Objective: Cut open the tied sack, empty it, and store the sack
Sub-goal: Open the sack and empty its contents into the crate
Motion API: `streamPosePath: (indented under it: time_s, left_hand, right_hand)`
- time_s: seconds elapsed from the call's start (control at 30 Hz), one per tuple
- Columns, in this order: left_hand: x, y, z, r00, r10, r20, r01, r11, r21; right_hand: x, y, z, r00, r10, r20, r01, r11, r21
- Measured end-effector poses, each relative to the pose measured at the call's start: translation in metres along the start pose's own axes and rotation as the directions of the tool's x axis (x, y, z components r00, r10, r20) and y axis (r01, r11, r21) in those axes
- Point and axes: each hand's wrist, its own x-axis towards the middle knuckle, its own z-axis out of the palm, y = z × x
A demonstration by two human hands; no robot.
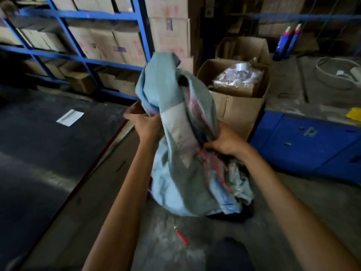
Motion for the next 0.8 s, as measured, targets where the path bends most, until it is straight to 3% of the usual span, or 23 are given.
streamPosePath:
  time_s: [0.03, 0.07, 0.1, 0.13, 0.17, 0.2, 0.23, 0.27, 0.3, 0.37, 0.4, 0.43, 0.5, 0.57, 0.67, 0.73, 0.8]
  left_hand:
    - [0.009, -0.007, -0.016, 0.997, 0.050, -0.055, -0.040, 0.984, 0.173]
    - [0.020, -0.017, -0.036, 0.976, 0.194, -0.103, -0.136, 0.903, 0.408]
    - [0.029, -0.028, -0.057, 0.922, 0.387, -0.029, -0.278, 0.710, 0.647]
    - [0.037, -0.038, -0.073, 0.818, 0.555, 0.150, -0.453, 0.462, 0.762]
    - [0.049, -0.049, -0.085, 0.684, 0.623, 0.380, -0.630, 0.241, 0.738]
    - [0.059, -0.057, -0.092, 0.547, 0.608, 0.575, -0.764, 0.083, 0.639]
    - [0.068, -0.066, -0.096, 0.474, 0.555, 0.684, -0.841, 0.054, 0.539]
    - [0.079, -0.076, -0.100, 0.479, 0.480, 0.735, -0.872, 0.159, 0.464]
    - [0.087, -0.085, -0.103, 0.551, 0.392, 0.737, -0.829, 0.360, 0.428]
    - [0.096, -0.098, -0.095, 0.803, 0.207, 0.558, -0.484, 0.772, 0.411]
    - [0.104, -0.107, -0.084, 0.900, 0.099, 0.424, -0.261, 0.902, 0.344]
    - [0.114, -0.115, -0.072, 0.961, -0.016, 0.276, -0.063, 0.959, 0.276]
    - [0.144, -0.134, -0.050, 0.969, -0.243, 0.038, 0.230, 0.950, 0.212]
    - [0.181, -0.167, -0.032, 0.894, -0.436, -0.101, 0.447, 0.881, 0.158]
    - [0.226, -0.231, -0.022, 0.704, -0.668, -0.240, 0.692, 0.721, 0.021]
    - [0.247, -0.282, -0.015, 0.613, -0.741, -0.276, 0.753, 0.653, -0.082]
    - [0.263, -0.337, -0.004, 0.566, -0.780, -0.266, 0.778, 0.612, -0.141]
  right_hand:
    - [0.002, -0.002, 0.004, 0.996, 0.025, 0.083, -0.013, 0.989, -0.150]
    - [0.007, -0.007, 0.008, 0.981, 0.073, 0.180, -0.012, 0.947, -0.320]
    - [0.015, -0.014, 0.010, 0.955, 0.141, 0.261, 0.003, 0.875, -0.484]
    - [0.025, -0.021, 0.013, 0.922, 0.208, 0.326, 0.037, 0.792, -0.609]
    - [0.034, -0.027, 0.016, 0.892, 0.251, 0.375, 0.086, 0.721, -0.688]
    - [0.045, -0.032, 0.018, 0.876, 0.267, 0.403, 0.134, 0.668, -0.732]
    - [0.059, -0.034, 0.018, 0.875, 0.242, 0.419, 0.171, 0.655, -0.736]
    - [0.076, -0.036, 0.017, 0.889, 0.177, 0.422, 0.180, 0.713, -0.678]
    - [0.095, -0.035, 0.016, 0.907, 0.060, 0.416, 0.194, 0.819, -0.541]
    - [0.135, -0.027, 0.026, 0.933, -0.203, 0.296, 0.262, 0.949, -0.176]
    - [0.158, -0.018, 0.040, 0.951, -0.254, 0.178, 0.266, 0.963, -0.045]
    - [0.180, -0.004, 0.057, 0.974, -0.219, 0.064, 0.216, 0.975, 0.053]
    - [0.224, 0.030, 0.098, 0.997, -0.039, -0.059, 0.050, 0.978, 0.201]
    - [0.262, 0.076, 0.130, 0.995, 0.068, -0.069, -0.062, 0.994, 0.087]
    - [0.308, 0.149, 0.158, 0.982, 0.171, 0.083, -0.144, 0.955, -0.259]
    - [0.325, 0.200, 0.179, 0.927, 0.273, 0.257, -0.232, 0.956, -0.179]
    - [0.326, 0.256, 0.207, 0.872, 0.244, 0.425, -0.269, 0.963, 0.000]
